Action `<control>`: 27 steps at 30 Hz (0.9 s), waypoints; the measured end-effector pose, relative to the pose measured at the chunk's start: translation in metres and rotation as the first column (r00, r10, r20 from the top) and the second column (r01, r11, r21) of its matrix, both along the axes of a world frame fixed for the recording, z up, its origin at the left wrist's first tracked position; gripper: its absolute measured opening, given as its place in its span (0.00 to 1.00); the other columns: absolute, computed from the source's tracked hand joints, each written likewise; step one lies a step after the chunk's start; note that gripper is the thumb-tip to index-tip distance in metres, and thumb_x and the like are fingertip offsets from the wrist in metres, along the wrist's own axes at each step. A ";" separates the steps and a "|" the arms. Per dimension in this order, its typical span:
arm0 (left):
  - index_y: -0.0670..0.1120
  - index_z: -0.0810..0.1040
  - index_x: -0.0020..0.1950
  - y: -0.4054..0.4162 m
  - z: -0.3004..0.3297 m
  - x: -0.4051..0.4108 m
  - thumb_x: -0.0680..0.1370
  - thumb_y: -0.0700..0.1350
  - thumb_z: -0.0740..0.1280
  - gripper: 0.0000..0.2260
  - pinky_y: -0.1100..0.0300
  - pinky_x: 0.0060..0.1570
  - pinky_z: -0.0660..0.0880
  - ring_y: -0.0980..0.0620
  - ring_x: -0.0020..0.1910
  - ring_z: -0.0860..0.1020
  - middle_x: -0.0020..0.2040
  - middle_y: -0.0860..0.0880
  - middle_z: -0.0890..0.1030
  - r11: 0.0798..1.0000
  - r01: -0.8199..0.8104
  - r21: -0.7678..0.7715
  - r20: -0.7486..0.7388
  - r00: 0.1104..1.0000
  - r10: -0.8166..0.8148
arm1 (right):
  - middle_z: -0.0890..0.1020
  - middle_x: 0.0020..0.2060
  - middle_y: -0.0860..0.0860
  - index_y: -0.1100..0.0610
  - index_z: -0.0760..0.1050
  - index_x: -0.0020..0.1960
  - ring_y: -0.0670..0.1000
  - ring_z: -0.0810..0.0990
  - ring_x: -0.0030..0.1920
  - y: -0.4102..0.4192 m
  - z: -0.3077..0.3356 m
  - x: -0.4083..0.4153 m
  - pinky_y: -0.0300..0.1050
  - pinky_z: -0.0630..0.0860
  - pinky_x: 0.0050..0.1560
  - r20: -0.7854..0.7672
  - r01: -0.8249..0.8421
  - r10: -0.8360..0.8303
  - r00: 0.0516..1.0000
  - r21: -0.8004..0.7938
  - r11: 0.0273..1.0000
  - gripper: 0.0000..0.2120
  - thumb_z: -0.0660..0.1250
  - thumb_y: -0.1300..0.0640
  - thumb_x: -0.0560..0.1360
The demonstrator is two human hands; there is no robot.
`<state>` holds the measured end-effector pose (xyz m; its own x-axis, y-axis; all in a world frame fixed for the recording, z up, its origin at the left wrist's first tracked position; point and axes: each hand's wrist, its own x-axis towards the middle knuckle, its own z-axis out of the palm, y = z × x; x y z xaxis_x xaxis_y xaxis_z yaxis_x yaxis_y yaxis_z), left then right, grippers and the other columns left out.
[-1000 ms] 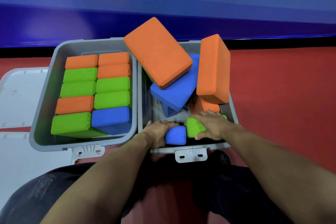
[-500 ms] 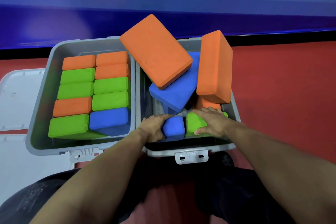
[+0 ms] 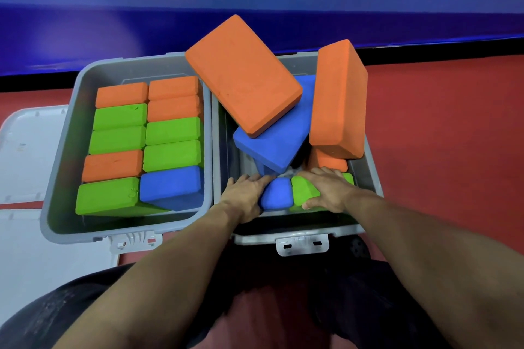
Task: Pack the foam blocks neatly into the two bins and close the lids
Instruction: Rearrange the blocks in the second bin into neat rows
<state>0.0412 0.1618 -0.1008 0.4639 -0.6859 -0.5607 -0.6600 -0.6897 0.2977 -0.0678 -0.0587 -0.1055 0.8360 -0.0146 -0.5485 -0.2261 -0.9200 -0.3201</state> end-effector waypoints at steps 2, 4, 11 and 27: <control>0.59 0.54 0.81 0.001 -0.005 0.002 0.75 0.45 0.72 0.40 0.36 0.72 0.61 0.43 0.71 0.67 0.73 0.52 0.69 1.000 -0.002 0.006 0.009 1.000 0.002 | 0.66 0.73 0.48 0.44 0.54 0.80 0.52 0.61 0.73 0.001 -0.003 0.002 0.49 0.54 0.71 0.020 0.007 -0.007 1.000 -0.001 1.000 0.40 0.70 0.39 0.74; 0.58 0.53 0.81 0.002 -0.010 0.004 0.75 0.46 0.73 0.41 0.37 0.72 0.62 0.44 0.71 0.67 0.73 0.52 0.68 1.000 0.013 0.014 0.010 1.000 -0.013 | 0.66 0.73 0.47 0.44 0.55 0.80 0.50 0.61 0.74 0.002 -0.008 0.003 0.50 0.54 0.70 0.034 0.007 -0.006 0.999 -0.020 1.000 0.40 0.70 0.39 0.74; 0.58 0.49 0.81 0.000 -0.021 0.006 0.76 0.45 0.72 0.42 0.38 0.72 0.59 0.44 0.70 0.65 0.75 0.53 0.64 0.999 0.054 0.001 -0.014 0.998 -0.054 | 0.66 0.72 0.44 0.44 0.54 0.80 0.48 0.62 0.72 -0.002 -0.019 0.000 0.52 0.53 0.69 0.059 -0.013 0.017 0.998 -0.062 0.998 0.40 0.68 0.36 0.74; 0.43 0.80 0.62 -0.037 0.034 0.003 0.76 0.57 0.74 0.22 0.61 0.50 0.77 0.51 0.52 0.81 0.60 0.48 0.83 0.581 -0.807 -0.108 -0.669 0.491 0.558 | 0.68 0.75 0.56 0.62 0.62 0.77 0.55 0.69 0.74 0.012 0.073 0.016 0.44 0.66 0.71 -0.141 0.389 -0.369 0.919 0.160 0.907 0.41 0.76 0.48 0.72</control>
<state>0.0446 0.1250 -0.0672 0.5971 -0.4715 -0.6490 0.3301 -0.5929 0.7345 -0.0518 -0.0465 -0.0321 0.7246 -0.2115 -0.6560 -0.5878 -0.6865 -0.4280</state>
